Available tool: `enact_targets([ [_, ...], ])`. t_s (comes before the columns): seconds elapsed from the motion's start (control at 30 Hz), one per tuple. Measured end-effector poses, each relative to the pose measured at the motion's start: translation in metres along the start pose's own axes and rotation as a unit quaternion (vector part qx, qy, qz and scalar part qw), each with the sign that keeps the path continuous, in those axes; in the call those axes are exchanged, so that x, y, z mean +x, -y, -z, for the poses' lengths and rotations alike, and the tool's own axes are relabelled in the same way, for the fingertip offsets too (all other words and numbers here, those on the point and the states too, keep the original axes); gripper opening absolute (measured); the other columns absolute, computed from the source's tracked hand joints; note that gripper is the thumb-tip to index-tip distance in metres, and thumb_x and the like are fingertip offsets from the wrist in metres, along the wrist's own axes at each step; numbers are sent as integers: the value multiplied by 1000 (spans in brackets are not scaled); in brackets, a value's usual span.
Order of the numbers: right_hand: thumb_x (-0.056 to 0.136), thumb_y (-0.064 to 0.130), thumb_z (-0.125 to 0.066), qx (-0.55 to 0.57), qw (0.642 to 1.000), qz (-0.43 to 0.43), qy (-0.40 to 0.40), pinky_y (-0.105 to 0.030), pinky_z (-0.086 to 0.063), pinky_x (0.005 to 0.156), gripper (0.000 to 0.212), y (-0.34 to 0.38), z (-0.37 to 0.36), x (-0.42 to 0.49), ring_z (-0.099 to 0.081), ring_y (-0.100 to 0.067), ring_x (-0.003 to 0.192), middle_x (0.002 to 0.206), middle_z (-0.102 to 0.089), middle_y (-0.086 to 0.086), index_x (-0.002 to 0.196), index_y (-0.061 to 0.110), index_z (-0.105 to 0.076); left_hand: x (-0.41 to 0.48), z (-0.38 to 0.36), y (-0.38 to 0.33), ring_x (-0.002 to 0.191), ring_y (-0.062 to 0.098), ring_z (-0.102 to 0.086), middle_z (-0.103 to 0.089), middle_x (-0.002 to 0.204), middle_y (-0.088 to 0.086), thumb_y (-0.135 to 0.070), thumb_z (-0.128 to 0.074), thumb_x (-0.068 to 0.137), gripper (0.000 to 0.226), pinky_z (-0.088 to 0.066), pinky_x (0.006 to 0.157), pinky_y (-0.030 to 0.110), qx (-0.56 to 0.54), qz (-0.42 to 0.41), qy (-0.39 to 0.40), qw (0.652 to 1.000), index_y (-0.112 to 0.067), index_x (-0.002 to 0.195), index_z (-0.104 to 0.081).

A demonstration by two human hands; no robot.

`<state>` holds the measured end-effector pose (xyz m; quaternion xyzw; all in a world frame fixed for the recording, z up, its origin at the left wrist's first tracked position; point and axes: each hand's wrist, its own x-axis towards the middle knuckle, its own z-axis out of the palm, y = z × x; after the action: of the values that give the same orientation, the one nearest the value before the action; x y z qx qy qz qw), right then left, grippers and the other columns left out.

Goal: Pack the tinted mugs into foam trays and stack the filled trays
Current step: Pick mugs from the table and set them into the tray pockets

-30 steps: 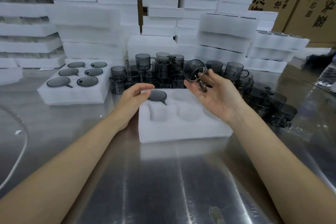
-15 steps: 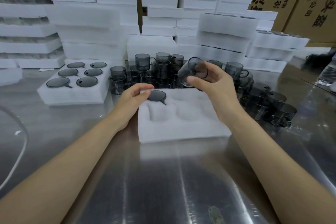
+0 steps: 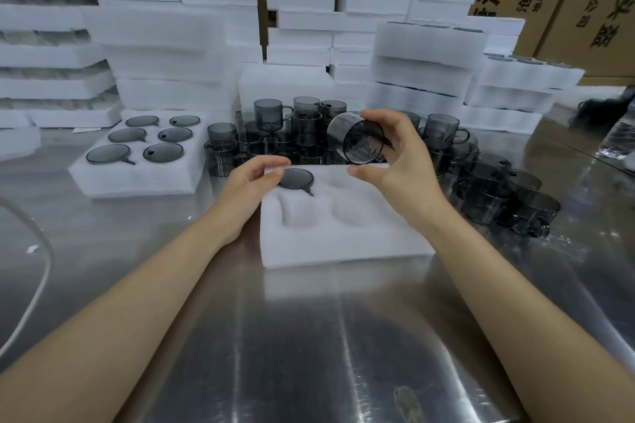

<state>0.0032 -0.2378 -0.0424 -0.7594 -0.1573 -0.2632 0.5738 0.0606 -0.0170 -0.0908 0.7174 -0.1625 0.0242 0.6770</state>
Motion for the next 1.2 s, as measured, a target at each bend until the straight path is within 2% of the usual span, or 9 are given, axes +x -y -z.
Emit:
enact_targets([
  [0.23, 77, 18, -80, -103, 994, -15, -38, -14, -49, 83, 61, -3, -6, -1, -57, 2, 102, 114, -59, 13, 128, 27, -49, 0, -1, 0, 117, 20, -60, -69, 117, -4, -15, -58, 96, 19, -39, 110, 48, 0, 5, -5, 1000, -27, 105, -70],
  [0.4, 79, 27, -78, -259, 965, 5, 31, -27, -45, 96, 56, -7, -14, -4, -55, -13, 112, 132, -56, 1, 129, 14, -57, 0, -1, 0, 117, 23, -60, -68, 119, 1, -14, -57, 96, 18, -39, 109, 50, -4, 6, -2, 1000, -23, 108, -69],
  [0.6, 93, 31, -60, -326, 943, 20, 58, -27, -35, 108, 45, 0, -13, -7, -44, -13, 132, 142, -50, 2, 135, 18, -53, 1, -2, 2, 116, 18, -61, -69, 117, -4, -17, -58, 96, 16, -41, 108, 46, -4, 3, -9, 1000, -26, 105, -69],
  [0.7, 98, 26, -51, -355, 931, 19, 85, -31, -35, 109, 40, 0, -15, -8, -40, -14, 136, 145, -48, 1, 137, 19, -52, 4, -3, 3, 102, 12, -62, -68, 110, -3, -15, -55, 98, 15, -47, 102, 38, -3, -27, -89, 996, -22, 101, -67],
  [0.8, 98, 26, -50, -369, 925, -12, 86, -27, -39, 100, 37, -2, -14, -9, -49, -16, 126, 137, -55, 1, 134, 18, -56, 10, 6, 7, 85, 3, -54, -55, 110, -3, -4, -51, 95, 20, -47, 91, 25, 158, -101, -205, 961, -17, 103, -63],
  [0.93, 100, 34, -45, -426, 888, -36, 168, -33, -35, 105, 37, -4, -9, -6, -39, -22, 134, 142, -51, -1, 134, 25, -56, 14, 23, 16, 71, -6, -48, -43, 127, 8, 8, -45, 88, 39, -35, 77, 4, 272, -134, -218, 928, -3, 123, -57],
  [1.03, 93, 63, -32, -437, 847, -111, 282, -39, -14, 117, 59, -3, -1, -7, -9, -16, 148, 159, -19, 14, 145, 37, -36, 18, 28, 21, 102, -17, -48, -29, 153, 8, 6, -43, 89, 54, -34, 96, 15, 324, -85, -180, 925, -3, 142, -43],
  [1.1, 88, 71, -28, -413, 850, -134, 298, -40, -6, 120, 69, -3, 3, -7, -1, -15, 149, 160, -8, 17, 149, 39, -25, 20, 28, 25, 138, 8, -36, -18, 160, 4, 2, -43, 89, 60, -32, 109, 29, 364, -37, -152, 918, -6, 148, -33],
  [1.2, 90, 68, -29, -421, 850, -120, 291, -40, -6, 121, 69, -3, 1, -10, -4, -16, 149, 161, -7, 13, 151, 36, -23, 20, 28, 27, 145, 19, -25, -17, 161, 3, -2, -44, 89, 62, -31, 112, 35, 393, -18, -142, 908, -7, 150, -31],
])
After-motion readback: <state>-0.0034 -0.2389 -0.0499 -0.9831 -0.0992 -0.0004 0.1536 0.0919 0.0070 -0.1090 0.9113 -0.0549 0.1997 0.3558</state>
